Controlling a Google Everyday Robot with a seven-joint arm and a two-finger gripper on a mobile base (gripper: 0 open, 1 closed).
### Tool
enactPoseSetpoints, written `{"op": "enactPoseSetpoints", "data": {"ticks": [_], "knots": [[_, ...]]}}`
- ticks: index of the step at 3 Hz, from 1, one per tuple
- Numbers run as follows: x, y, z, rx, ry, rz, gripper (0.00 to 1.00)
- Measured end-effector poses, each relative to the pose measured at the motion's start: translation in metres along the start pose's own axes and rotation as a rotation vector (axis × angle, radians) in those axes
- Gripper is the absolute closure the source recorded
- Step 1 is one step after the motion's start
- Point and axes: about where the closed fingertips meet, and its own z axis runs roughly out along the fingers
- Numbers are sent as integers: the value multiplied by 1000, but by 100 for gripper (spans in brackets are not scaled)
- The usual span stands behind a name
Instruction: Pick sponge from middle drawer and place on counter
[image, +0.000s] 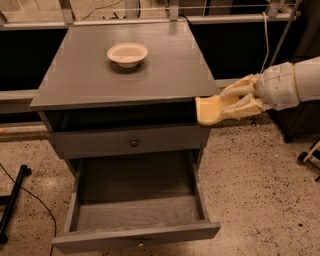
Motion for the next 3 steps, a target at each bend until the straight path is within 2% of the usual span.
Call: {"op": "enactPoseSetpoints", "data": {"ticks": [1, 2, 3], "knots": [[10, 46, 110, -152, -57, -36, 100], [13, 118, 274, -411, -160, -77, 100], [13, 118, 274, -411, -160, -77, 100]]}}
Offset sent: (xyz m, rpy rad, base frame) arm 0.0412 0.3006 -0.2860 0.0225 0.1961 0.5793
